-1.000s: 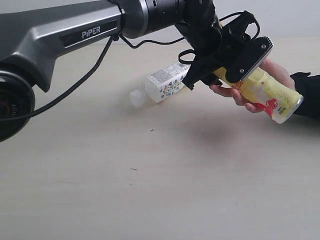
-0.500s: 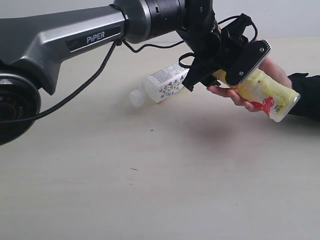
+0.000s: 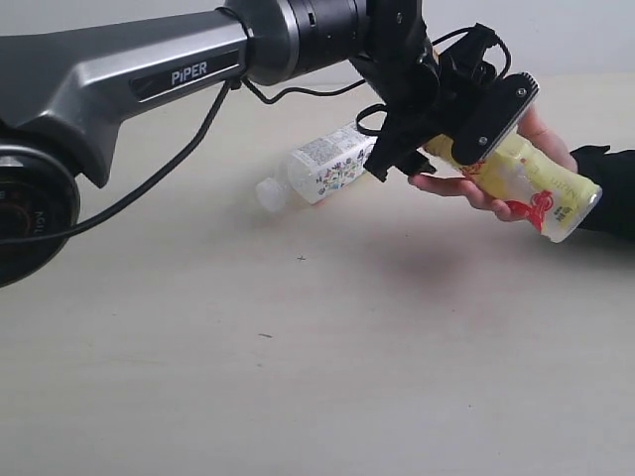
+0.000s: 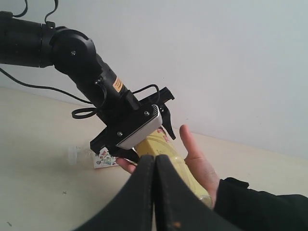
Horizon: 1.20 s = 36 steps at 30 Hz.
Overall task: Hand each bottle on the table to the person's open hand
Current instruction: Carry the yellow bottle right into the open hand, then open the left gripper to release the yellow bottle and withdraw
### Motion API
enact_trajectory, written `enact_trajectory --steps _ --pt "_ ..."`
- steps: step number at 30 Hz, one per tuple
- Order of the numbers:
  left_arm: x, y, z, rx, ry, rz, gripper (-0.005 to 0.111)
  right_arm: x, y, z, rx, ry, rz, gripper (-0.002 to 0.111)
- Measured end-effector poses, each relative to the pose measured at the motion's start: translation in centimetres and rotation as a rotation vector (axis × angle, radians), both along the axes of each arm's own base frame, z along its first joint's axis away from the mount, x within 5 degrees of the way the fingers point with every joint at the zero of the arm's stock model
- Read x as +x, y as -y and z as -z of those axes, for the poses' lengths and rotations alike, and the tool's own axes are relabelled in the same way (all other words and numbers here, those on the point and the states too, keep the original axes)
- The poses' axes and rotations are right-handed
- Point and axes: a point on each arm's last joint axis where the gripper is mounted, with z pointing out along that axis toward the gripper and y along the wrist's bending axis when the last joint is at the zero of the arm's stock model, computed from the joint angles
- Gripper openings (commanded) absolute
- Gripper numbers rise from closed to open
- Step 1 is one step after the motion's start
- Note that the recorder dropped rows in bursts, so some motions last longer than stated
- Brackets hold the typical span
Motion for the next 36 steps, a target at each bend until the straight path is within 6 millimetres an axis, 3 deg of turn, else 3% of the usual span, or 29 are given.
enact_trajectory --steps 20,36 --pt "0.1 0.0 -1.1 -0.078 -0.02 -0.089 0.076 0.0 0.0 0.0 0.0 0.0 0.0 0.0" --pt "-0.4 -0.3 -4.1 -0.124 0.024 -0.089 0.076 0.0 0.0 0.0 0.0 0.0 0.0 0.0"
